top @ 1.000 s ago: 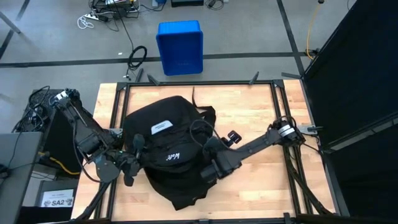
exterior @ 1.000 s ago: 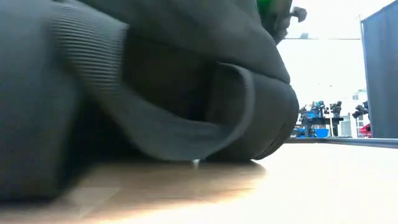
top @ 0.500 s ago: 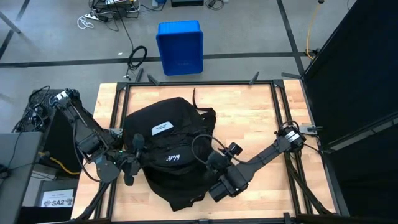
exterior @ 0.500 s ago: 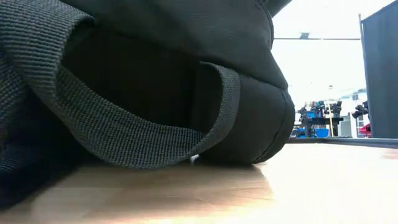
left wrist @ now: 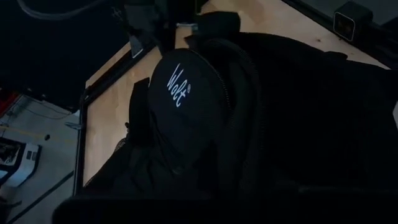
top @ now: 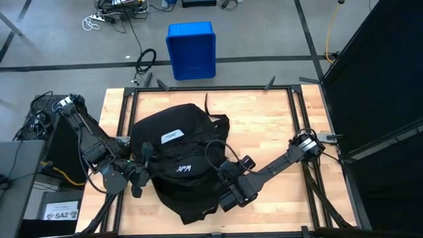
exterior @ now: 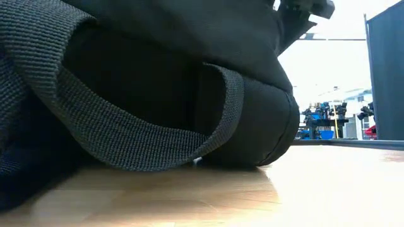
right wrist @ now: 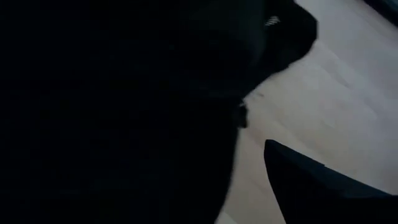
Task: Unpack backpack
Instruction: Open the black backpack
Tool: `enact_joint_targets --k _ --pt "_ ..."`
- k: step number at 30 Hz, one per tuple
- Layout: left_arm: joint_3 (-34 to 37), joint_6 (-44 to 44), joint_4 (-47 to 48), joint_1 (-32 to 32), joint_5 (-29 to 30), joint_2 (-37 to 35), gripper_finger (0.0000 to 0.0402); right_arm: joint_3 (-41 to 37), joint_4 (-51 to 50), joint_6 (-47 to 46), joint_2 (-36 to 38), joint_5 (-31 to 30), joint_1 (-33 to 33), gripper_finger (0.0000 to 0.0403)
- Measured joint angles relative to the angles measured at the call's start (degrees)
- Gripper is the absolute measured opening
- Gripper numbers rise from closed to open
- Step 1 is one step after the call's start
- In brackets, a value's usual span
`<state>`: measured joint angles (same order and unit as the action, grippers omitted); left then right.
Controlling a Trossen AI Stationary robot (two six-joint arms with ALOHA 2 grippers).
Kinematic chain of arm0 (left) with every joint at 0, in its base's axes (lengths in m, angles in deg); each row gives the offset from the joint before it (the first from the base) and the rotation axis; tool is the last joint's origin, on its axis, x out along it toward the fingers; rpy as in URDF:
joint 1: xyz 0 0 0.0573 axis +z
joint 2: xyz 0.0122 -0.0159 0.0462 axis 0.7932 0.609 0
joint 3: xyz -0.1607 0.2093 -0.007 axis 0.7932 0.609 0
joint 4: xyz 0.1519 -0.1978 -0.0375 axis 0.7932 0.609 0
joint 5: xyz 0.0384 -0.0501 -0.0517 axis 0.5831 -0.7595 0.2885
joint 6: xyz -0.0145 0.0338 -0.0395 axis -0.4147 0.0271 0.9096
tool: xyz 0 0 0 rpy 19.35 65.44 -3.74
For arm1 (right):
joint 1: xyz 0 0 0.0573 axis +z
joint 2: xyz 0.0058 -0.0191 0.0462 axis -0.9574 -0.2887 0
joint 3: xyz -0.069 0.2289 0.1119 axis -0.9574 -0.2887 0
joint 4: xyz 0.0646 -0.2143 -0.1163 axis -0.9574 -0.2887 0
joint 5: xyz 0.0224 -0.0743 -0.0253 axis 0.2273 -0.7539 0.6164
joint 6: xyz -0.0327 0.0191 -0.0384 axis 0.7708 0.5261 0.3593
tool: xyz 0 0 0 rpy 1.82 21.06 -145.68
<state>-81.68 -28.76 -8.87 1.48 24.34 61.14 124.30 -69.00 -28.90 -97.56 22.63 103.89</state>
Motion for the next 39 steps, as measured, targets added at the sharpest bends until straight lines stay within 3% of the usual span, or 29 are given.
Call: enact_joint_targets --k 8,14,17,25,28,31,39 --pt "0.0 0.3 0.9 0.0 0.0 0.0 0.0000 -0.3 -7.4 -0.8 3.6 -3.7 0.2 0.0173" --pt "0.0 0.9 1.4 0.0 0.0 0.1 0.0000 -4.5 -2.8 0.3 11.0 -9.1 2.7 0.0143" --pt "0.0 0.9 1.4 0.0 0.0 0.1 0.0000 -14.0 6.7 1.1 15.2 -9.3 3.1 0.0134" --pt "0.0 1.2 1.2 0.0 -0.7 0.2 0.0000 -53.4 48.6 1.7 32.6 -4.5 2.5 0.0148" --pt "0.0 1.0 1.1 0.0 -0.7 0.4 0.0000 -63.8 75.0 13.1 38.7 -3.2 1.3 0.0162" --pt "0.0 1.0 1.1 0.3 -0.8 0.4 0.0000 -67.9 95.1 26.0 40.5 3.8 -1.0 0.0178" --pt "0.0 1.9 1.0 2.4 -0.9 0.5 0.0008 -66.2 90.4 27.1 37.8 15.0 -8.4 0.0196"
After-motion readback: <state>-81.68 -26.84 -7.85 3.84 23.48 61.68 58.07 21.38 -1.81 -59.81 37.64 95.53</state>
